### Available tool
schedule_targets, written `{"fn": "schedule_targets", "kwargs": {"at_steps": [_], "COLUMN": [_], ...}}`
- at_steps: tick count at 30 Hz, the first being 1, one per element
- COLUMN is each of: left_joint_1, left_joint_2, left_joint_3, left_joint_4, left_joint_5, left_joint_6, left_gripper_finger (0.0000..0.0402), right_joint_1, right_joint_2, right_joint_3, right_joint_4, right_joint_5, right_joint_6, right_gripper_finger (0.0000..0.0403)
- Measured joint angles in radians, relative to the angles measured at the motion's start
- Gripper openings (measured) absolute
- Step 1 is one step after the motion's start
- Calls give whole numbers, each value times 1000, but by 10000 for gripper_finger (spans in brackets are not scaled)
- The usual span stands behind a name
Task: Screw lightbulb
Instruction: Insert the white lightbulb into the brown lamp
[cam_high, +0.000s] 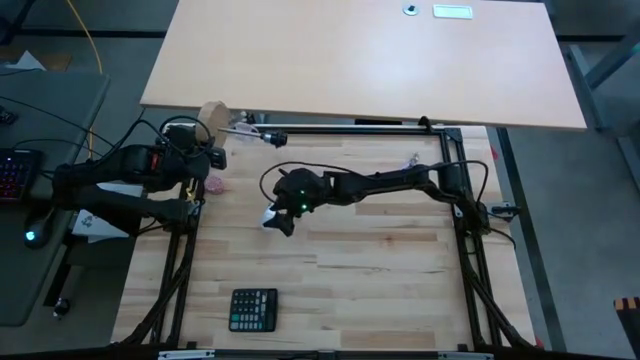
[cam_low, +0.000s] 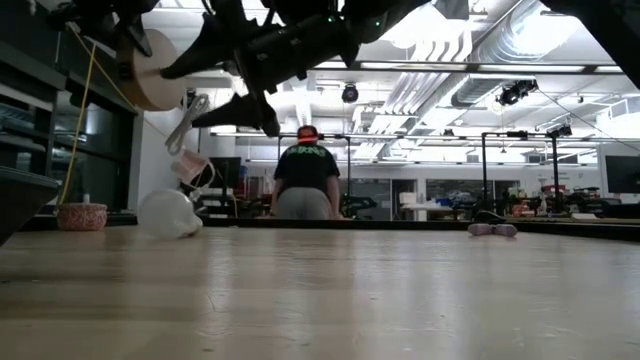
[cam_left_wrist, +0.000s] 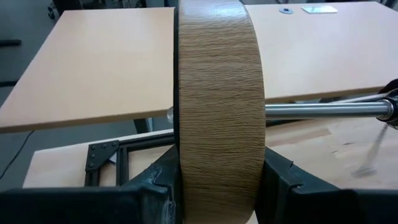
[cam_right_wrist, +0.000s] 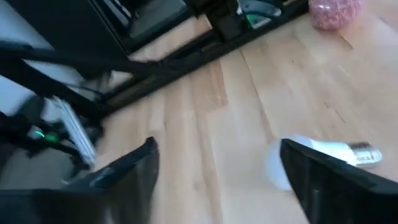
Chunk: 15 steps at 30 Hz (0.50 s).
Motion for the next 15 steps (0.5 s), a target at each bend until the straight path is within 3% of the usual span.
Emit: {"fn": "schedule_targets", "kwargs": {"at_steps": [4, 6, 15], "left_joint_1": [0, 0, 0], "left_joint_2": [14, 29, 144], "left_joint_3": [0, 0, 0], "left_joint_4": [-4, -5, 0], "left_joint_5": [4, 11, 30], "left_joint_6": [-6, -8, -67], "left_gripper_finger": [118, 118, 118], "right_joint_1": [25, 31, 52], "right_joint_2": [1, 1, 103], "right_joint_3": [0, 0, 0], "right_joint_4": [7, 40, 247], "right_joint_5": [197, 236, 135], "right_joint_6": [-157, -195, -462], "right_gripper_finger": [389, 397, 397]}}
